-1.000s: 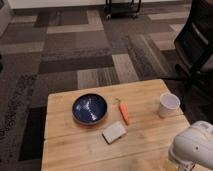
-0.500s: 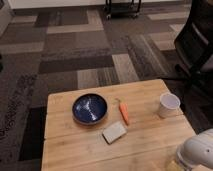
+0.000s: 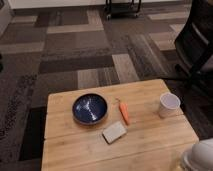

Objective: Push the eraser across the table

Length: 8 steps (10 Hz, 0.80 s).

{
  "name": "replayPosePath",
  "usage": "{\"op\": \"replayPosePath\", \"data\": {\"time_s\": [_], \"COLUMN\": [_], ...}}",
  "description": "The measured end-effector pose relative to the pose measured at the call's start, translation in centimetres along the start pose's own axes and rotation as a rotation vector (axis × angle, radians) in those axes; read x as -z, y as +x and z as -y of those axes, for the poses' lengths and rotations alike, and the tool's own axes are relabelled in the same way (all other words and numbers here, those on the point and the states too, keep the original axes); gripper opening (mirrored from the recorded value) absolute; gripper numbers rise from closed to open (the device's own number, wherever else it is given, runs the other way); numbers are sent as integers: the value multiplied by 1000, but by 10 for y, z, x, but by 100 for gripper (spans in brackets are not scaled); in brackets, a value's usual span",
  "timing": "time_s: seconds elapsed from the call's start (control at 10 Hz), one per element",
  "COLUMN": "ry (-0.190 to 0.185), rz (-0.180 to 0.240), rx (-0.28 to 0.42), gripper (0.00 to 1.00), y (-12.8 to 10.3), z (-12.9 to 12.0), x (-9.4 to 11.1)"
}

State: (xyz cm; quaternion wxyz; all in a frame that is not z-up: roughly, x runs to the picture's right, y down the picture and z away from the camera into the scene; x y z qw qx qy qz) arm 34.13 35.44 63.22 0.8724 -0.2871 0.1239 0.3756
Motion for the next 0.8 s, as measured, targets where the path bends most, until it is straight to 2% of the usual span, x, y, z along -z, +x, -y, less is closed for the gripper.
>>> {"op": "replayPosePath", "data": {"time_s": [0.1,0.5,0.8], "ry": [-66,-192,-183], "rz": [-20,-64,-95], "rx": [-29,-59,-34], "gripper": [65,65,65], "y": [18,36,33], "z": [-30,-79,-77], "x": [-3,-2,17]}}
